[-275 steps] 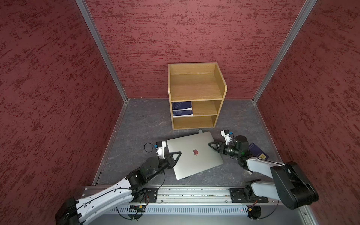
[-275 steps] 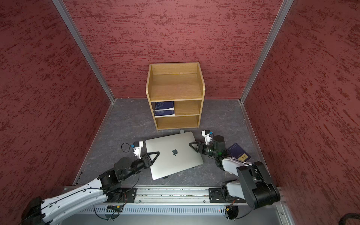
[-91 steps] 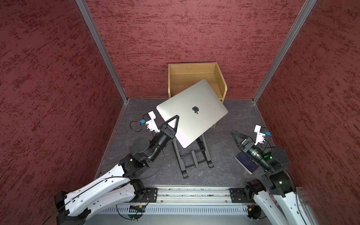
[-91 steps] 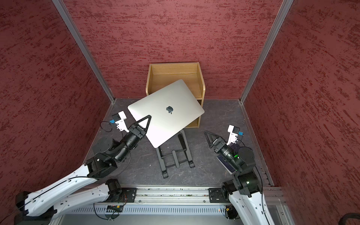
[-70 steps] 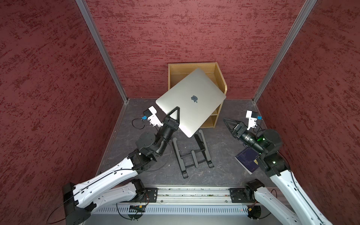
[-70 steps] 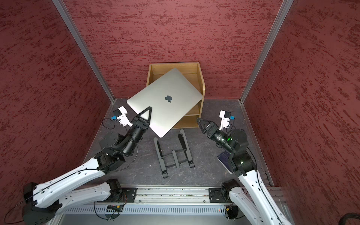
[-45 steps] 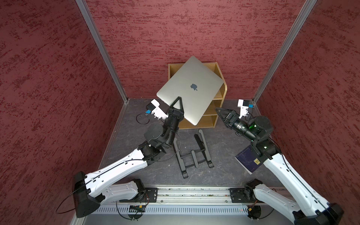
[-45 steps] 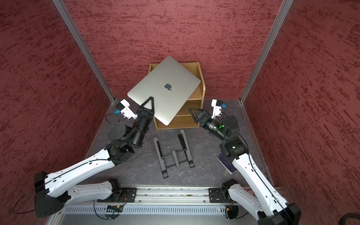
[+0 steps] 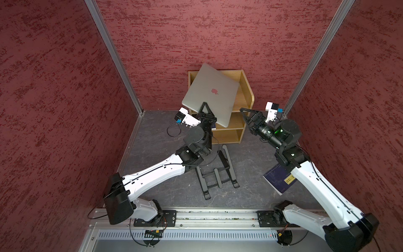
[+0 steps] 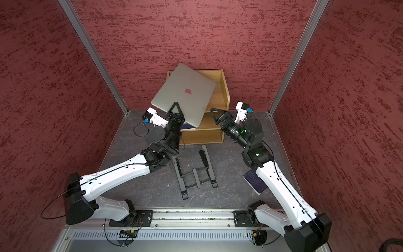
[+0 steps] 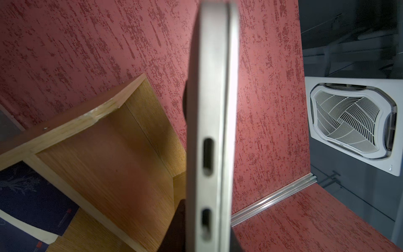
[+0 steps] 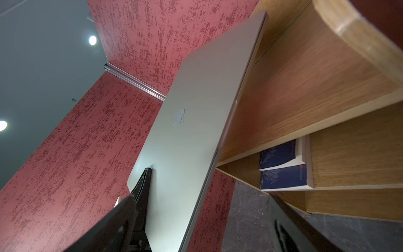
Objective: Close the laptop lid and set it aside
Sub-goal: Place the laptop on the shelf.
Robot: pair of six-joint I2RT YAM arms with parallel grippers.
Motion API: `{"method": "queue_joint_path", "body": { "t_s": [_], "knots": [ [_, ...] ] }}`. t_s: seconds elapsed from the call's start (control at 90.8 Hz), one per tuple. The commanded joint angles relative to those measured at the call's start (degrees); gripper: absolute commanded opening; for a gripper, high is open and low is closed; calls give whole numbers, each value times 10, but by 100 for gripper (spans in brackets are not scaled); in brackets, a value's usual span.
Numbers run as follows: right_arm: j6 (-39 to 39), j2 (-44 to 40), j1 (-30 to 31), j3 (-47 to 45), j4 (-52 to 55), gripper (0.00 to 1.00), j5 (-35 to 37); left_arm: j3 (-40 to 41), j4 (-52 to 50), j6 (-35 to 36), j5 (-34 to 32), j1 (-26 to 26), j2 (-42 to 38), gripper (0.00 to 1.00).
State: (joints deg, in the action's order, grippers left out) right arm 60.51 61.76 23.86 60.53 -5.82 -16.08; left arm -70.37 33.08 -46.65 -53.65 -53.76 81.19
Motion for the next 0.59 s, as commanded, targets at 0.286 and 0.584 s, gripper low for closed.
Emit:
{"method": "queue_joint_path", "body": {
  "t_s": [0.286, 0.584],
  "knots": [
    [22, -45, 5, -32, 34, 97, 66, -142, 36, -57, -88, -6, 98, 0],
    [13, -87, 5, -45, 83, 98, 96, -202, 9, -90, -157, -22, 168, 0]
  ]
}}
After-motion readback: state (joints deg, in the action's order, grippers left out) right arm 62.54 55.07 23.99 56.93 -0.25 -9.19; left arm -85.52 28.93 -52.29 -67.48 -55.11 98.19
